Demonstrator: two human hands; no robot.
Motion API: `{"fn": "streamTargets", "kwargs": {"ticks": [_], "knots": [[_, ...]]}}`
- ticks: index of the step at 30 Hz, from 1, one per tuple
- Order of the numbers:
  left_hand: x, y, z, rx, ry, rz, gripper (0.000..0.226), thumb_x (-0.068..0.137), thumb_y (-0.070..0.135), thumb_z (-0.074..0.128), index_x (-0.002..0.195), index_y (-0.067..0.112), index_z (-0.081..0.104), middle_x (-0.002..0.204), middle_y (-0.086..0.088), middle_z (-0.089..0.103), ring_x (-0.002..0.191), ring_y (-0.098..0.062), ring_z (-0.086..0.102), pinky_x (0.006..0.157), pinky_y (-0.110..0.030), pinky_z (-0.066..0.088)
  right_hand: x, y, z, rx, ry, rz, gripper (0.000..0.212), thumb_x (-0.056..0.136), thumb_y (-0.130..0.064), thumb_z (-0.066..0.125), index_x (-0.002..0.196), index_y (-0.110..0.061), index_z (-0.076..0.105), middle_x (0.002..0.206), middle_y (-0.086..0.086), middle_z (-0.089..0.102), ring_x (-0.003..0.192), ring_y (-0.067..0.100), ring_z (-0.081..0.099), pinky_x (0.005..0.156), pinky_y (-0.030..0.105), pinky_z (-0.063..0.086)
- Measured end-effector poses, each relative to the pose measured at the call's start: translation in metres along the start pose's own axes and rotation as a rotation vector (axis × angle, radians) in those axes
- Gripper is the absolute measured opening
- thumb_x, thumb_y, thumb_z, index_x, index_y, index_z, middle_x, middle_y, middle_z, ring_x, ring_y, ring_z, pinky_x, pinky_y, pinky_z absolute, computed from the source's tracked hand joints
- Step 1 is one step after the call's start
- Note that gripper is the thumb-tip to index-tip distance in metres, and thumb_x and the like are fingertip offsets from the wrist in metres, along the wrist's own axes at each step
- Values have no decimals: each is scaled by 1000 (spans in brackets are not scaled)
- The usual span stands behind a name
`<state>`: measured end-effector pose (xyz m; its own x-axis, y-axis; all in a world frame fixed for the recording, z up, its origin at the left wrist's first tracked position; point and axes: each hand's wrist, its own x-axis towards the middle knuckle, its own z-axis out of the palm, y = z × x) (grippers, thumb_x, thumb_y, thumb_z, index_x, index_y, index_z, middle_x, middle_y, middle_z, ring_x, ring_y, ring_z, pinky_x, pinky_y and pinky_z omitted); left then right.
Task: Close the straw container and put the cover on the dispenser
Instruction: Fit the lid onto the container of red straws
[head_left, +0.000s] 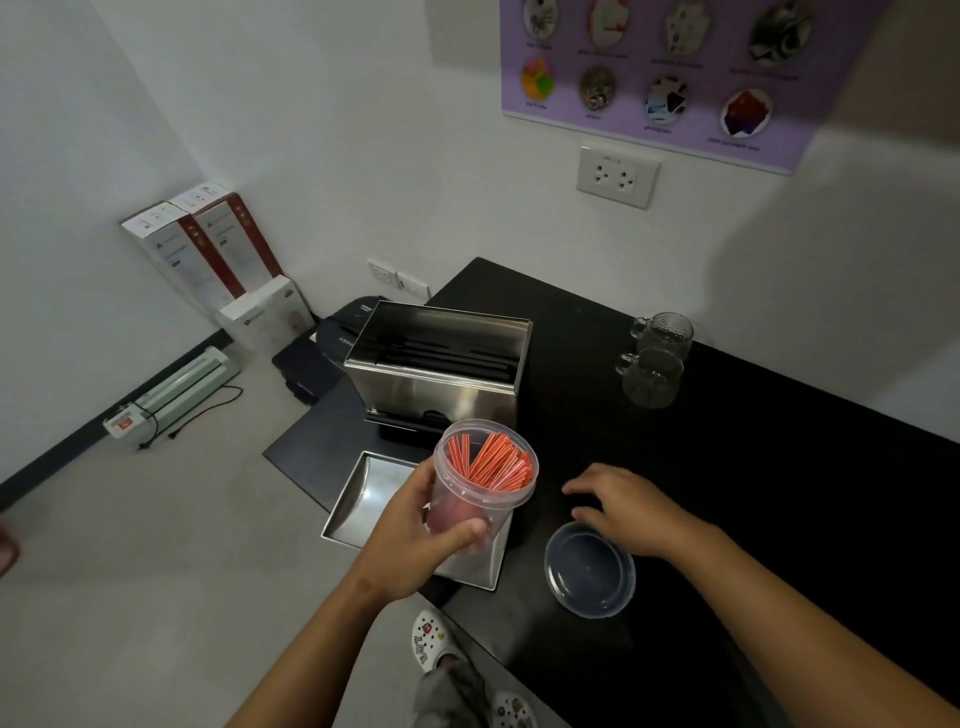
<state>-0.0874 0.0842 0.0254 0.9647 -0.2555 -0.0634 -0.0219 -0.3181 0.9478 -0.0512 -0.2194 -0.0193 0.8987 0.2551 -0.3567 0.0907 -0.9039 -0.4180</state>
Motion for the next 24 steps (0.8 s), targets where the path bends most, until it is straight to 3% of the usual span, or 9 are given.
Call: {"fn": "streamTargets", "kwargs": {"ticks": [4, 7, 9, 13, 21, 24], "knots": [[-7, 1, -2, -4, 3, -14, 73, 73, 69, 83, 137, 63, 49, 137, 28, 64, 130, 1, 60, 95, -11, 53, 8, 9, 26, -125, 28, 50, 40, 97, -41, 65, 137, -34, 64, 137, -9, 58, 126, 13, 56, 100, 30, 46], [-10, 0, 0, -30, 13, -32, 88, 69, 74, 82, 145, 45, 48, 136, 28, 64, 131, -3, 60, 97, -13, 54, 10, 14, 30, -177, 74, 30, 27, 100, -39, 60, 123, -34, 72, 128, -8, 61, 115, 12, 59, 93, 29, 46], [-15, -3, 0, -38, 13, -37, 92, 70, 70, 83, 148, 38, 48, 136, 27, 64, 131, -5, 60, 98, -15, 54, 8, 13, 28, -180, 91, 15, 20, 101, -36, 56, 112, -35, 73, 120, -12, 62, 108, 9, 60, 91, 29, 47], [-15, -2, 0, -29, 9, -22, 81, 76, 56, 84, 146, 41, 48, 136, 26, 65, 131, -6, 61, 101, -21, 56, 2, 9, 15, -28, 128, 55, 13, 101, -34, 55, 96, -42, 63, 96, -15, 69, 86, 4, 66, 76, 28, 57], [-10, 9, 0, -42, 16, 43, 80, 78, 57, 84, 148, 40, 48, 141, 16, 65, 134, -12, 61, 104, -28, 56, -23, -39, -70, 292, 365, -63, 21, 98, -26, 69, 119, -31, 70, 107, -15, 71, 98, 1, 66, 79, 23, 54], [-7, 14, 0, -47, 20, 63, 81, 77, 61, 84, 148, 41, 49, 141, 17, 65, 134, -11, 61, 103, -29, 56, -37, -62, -95, 352, 478, -128, 30, 97, -26, 71, 127, -29, 69, 109, -17, 69, 98, -9, 63, 78, 10, 48]]}}
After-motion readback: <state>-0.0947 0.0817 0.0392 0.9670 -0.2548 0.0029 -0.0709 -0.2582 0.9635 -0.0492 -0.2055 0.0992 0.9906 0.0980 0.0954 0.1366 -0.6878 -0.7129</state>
